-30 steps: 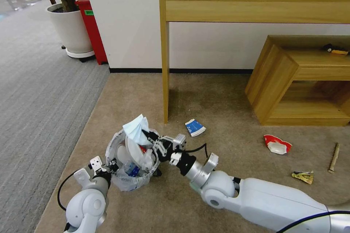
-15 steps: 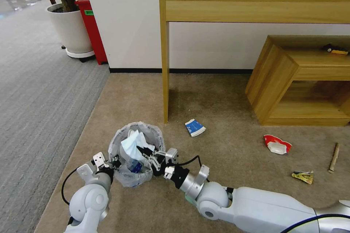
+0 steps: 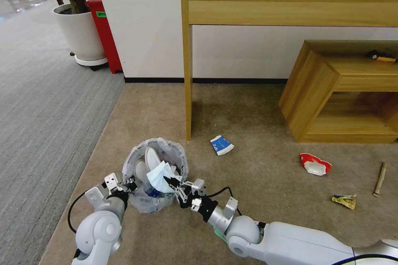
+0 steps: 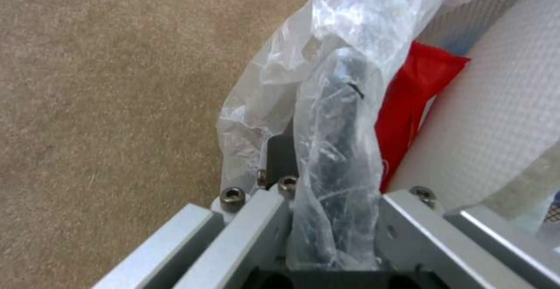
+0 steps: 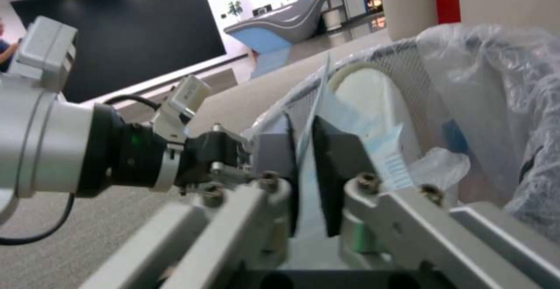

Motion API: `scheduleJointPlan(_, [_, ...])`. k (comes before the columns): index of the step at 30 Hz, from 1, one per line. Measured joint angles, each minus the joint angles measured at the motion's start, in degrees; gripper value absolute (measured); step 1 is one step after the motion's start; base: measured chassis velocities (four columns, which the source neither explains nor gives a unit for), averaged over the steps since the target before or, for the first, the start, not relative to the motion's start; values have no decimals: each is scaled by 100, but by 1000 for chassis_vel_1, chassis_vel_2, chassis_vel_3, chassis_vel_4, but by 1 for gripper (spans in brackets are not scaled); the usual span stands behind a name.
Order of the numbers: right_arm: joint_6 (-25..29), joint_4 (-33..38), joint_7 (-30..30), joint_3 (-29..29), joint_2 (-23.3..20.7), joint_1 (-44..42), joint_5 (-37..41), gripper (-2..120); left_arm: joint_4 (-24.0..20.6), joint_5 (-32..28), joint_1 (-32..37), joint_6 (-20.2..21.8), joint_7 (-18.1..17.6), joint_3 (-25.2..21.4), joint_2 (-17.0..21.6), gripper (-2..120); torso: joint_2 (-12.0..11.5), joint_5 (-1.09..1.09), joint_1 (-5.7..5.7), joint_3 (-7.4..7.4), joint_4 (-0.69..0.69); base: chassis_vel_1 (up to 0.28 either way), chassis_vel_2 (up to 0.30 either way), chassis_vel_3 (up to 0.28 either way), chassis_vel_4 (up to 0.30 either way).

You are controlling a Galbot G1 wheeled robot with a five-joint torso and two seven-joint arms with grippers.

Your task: Pick up the trash bin and place the garbage on the floor into it.

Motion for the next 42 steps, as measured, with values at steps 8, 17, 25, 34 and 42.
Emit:
scheduleJointPlan(8, [-16,-59,26,56,85,27,-46,45,-23,75,85,-6,48,62,-82,0,0,0,0,0,0,0,0,0,0])
scheduleJointPlan(17, [-32,-9,96,222,114,54,-60,78,-49,173,170,-23,87,123,-146,0,0,0,0,0,0,0,0,0,0])
scheduleJointPlan(25, [-223,178,503,774,137,-58,-89,100,101,261,173,-51,117,113,-167,0,0,0,0,0,0,0,0,0,0])
scheduleJointPlan(34, [-349,226,690,1440,98,-139,-111,100,217,356,149,-91,147,118,-220,0,0,1,0,0,1,0,0,0,0])
scheduleJointPlan(42, [-343,297,644,1510,34,-297,-186,100,210,376,126,-75,140,145,-257,0,2,0,0,0,0,0,0,0,0])
